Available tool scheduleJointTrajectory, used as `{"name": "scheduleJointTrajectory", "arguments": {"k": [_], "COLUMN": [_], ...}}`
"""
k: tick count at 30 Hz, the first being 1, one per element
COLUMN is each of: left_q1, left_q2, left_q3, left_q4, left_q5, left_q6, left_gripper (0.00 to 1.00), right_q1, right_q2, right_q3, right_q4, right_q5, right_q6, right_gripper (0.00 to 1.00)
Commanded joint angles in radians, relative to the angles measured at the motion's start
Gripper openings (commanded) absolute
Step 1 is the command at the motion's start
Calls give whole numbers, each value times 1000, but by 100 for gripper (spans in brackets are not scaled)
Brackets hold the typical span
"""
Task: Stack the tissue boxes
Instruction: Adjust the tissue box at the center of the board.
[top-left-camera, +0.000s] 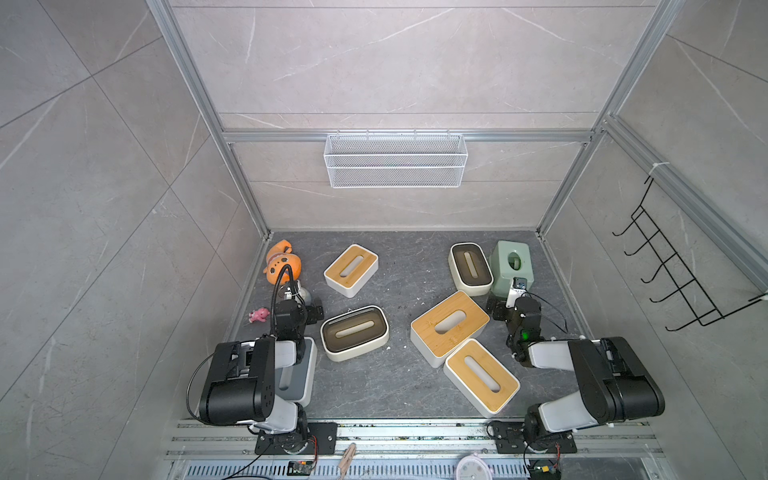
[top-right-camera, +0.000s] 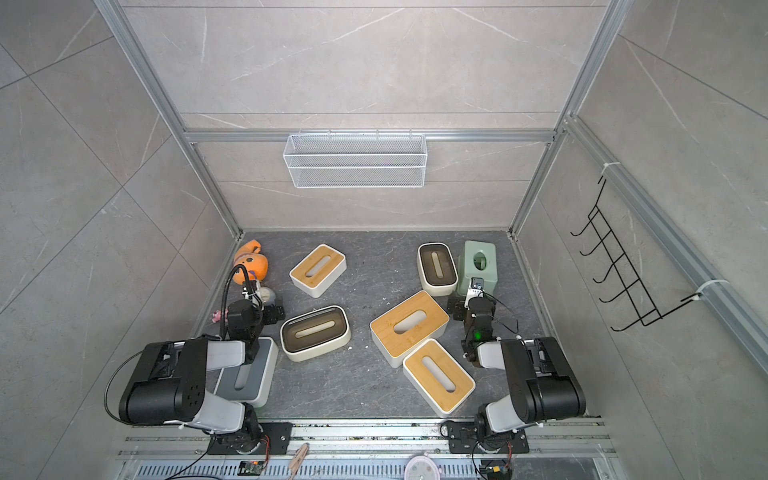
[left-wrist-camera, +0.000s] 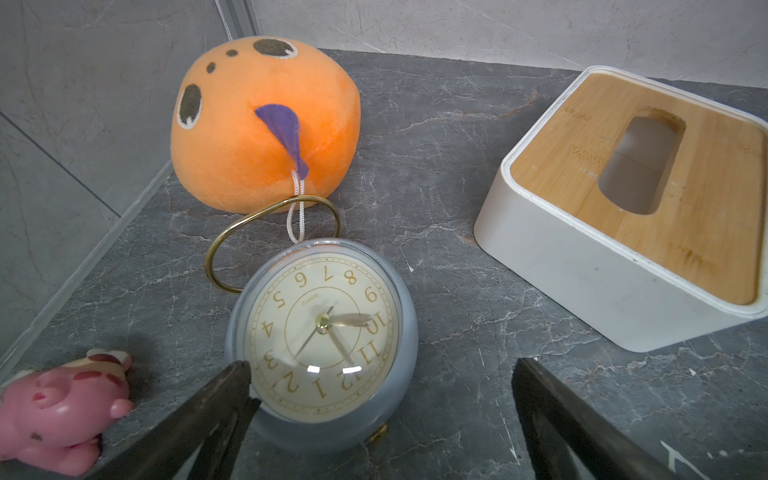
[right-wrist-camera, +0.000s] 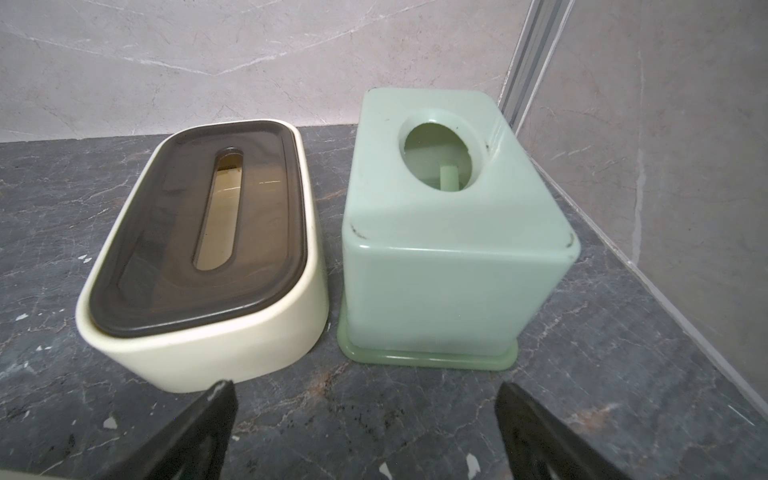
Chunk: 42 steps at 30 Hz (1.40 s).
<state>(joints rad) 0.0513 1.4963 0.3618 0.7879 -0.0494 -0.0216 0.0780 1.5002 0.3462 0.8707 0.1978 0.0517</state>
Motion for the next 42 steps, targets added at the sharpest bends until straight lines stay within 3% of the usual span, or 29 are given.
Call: {"name": "scheduleJointTrajectory", "arguments": {"k": [1,10,13,16,19,22,25,29,31,35,37,42], "left_q1": [4,6,7,7,6,4,3,5,4,6,7,10], "left_q2": [1,1,-23,-130,-172,-231,-345,-435,-458,-536,-606,-726], "left_q3": [15,14,13,84,182,214,236,387,461,492,481,434], "left_q4": [22,23,21,-208,-399,-482,-576,-949,-1106,-1181,-1244,-1219], "left_q5": [16,8,-87,-148,-172,-161,-273,-379,-351,-201,-176,55], "left_q6": [17,10,-25,-53,-60,-81,-287,-633,-644,-642,-746,-701], "left_gripper": [100,100,100,100,100,100,100,100,100,100,100,100], "right_q1": [1,0,-4,-3,-1,0,-1,-2,-4,-31,-34,-35], "right_q2": [2,2,2,-52,-215,-374,-520,-518,-502,-597,-645,-709], "right_q3": [10,8,11,2,37,21,121,384,446,400,405,438], "right_q4": [-1,2,0,-23,-221,-266,-519,-1022,-1121,-1032,-1102,-1113], "right_q5": [1,-3,-9,62,72,114,215,356,374,143,196,62], "right_q6": [2,5,8,29,31,106,266,480,539,560,684,580], "right_gripper": [100,100,100,100,100,100,100,100,100,100,100,100]}}
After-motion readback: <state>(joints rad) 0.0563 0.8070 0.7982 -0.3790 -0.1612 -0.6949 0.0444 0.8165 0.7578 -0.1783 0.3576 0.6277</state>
